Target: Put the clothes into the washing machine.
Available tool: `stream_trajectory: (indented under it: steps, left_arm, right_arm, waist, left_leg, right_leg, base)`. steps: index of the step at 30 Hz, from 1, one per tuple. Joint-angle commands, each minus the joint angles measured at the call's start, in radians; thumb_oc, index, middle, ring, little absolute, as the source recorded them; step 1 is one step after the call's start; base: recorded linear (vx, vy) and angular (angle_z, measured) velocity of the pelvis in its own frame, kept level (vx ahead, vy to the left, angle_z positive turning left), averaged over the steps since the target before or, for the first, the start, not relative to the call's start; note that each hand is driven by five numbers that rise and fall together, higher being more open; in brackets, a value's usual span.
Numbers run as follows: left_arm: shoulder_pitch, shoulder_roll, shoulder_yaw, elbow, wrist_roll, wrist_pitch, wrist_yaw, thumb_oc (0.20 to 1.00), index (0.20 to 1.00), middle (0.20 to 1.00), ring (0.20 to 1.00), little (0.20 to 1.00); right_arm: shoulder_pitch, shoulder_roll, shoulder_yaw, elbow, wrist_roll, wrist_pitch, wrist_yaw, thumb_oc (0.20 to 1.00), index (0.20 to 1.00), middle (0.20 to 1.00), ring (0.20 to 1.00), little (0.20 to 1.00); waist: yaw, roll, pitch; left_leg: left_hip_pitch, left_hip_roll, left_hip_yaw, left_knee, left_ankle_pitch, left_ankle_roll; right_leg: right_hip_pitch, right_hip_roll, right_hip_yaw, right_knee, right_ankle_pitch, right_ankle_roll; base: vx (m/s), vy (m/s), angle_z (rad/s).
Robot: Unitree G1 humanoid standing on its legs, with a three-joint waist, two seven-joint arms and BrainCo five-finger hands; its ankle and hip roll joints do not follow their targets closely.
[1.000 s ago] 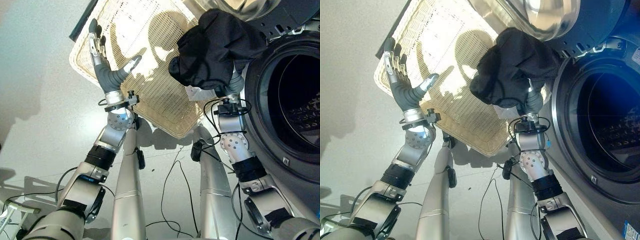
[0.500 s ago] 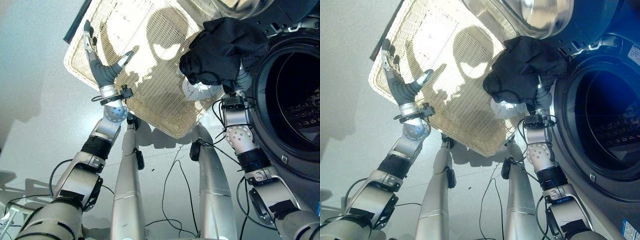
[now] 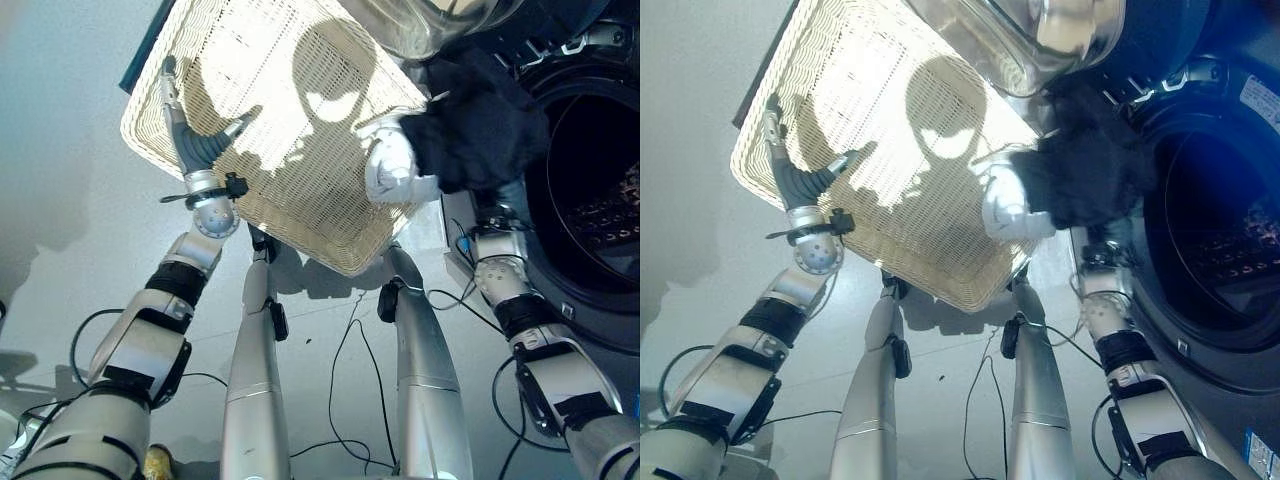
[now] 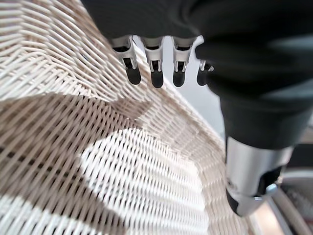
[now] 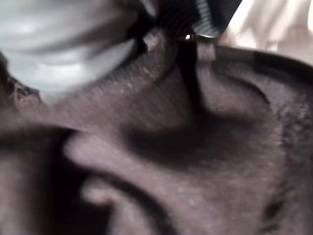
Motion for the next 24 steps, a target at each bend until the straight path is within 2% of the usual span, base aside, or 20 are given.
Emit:
stream_trajectory:
  steps: [1,12,18,21,23,24]
  left_arm:
    - [-0.058,0.008,-0.005,0.022,-0.024,-0.023,0.002,1.0,1.0,1.0,1.0,1.0]
    - [-0.098,0.018,-0.035,0.099,-0.062,-0.036,-0.024,1.0,1.0,1.0,1.0,1.0]
    - [-0.123,0.026,-0.045,0.119,-0.071,-0.04,-0.038,1.0,1.0,1.0,1.0,1.0]
    - [-0.128,0.026,-0.056,0.12,-0.071,-0.038,-0.036,1.0,1.0,1.0,1.0,1.0]
    - [-0.133,0.033,-0.062,0.127,-0.077,-0.042,-0.045,1.0,1.0,1.0,1.0,1.0]
    - [-0.123,0.037,-0.07,0.13,-0.081,-0.048,-0.05,1.0,1.0,1.0,1.0,1.0]
  right_arm:
    - [-0.016,-0.068,-0.006,-0.017,0.034,-0.097,0.001,0.2,0.2,0.2,0.2,0.2]
    - [-0.088,-0.119,-0.035,0.13,0.11,-0.162,-0.054,0.2,0.2,0.2,0.2,0.2]
    - [-0.113,-0.139,-0.055,0.173,0.111,-0.145,-0.08,0.2,0.2,0.2,0.2,0.2]
    - [-0.131,-0.149,-0.055,0.191,0.091,-0.147,-0.136,0.2,0.2,0.2,0.2,0.2]
    - [-0.15,-0.172,-0.059,0.22,0.07,-0.156,-0.204,0.2,0.2,0.2,0.2,0.2]
    - [-0.161,-0.201,-0.066,0.25,0.051,-0.171,-0.269,0.2,0.2,0.2,0.2,0.2]
  waist:
    - [0.017,-0.014,-0.014]
    - [0.02,-0.012,-0.014]
    - [0.02,-0.013,-0.014]
    - [0.024,-0.01,-0.014]
    - [0.027,-0.009,-0.014]
    - [0.03,-0.01,-0.014]
  left_leg:
    - [-0.037,0.029,-0.032,0.053,-0.038,-0.057]
    - [-0.045,0.023,-0.042,0.063,-0.047,-0.056]
    - [-0.055,0.02,-0.046,0.062,-0.04,-0.053]
    - [-0.056,0.02,-0.048,0.062,-0.041,-0.053]
    - [-0.058,0.02,-0.051,0.066,-0.042,-0.054]
    - [-0.045,0.022,-0.054,0.07,-0.053,-0.056]
  right_leg:
    - [0.058,-0.019,0.0,-0.122,0.099,0.155]
    - [0.057,-0.015,-0.002,-0.126,0.097,0.15]
    - [0.047,-0.016,-0.004,-0.128,0.108,0.149]
    - [0.046,-0.018,-0.006,-0.128,0.108,0.149]
    - [0.048,-0.019,-0.009,-0.128,0.109,0.15]
    - [0.061,-0.02,-0.013,-0.125,0.101,0.153]
  base:
    - [0.0,0.001,-0.04]
    - [0.0,-0.005,-0.02]
    - [0.0,0.0,0.0]
    - [0.0,0.0,0.0]
    - [0.01,-0.027,0.0]
    - [0.02,-0.048,0.0]
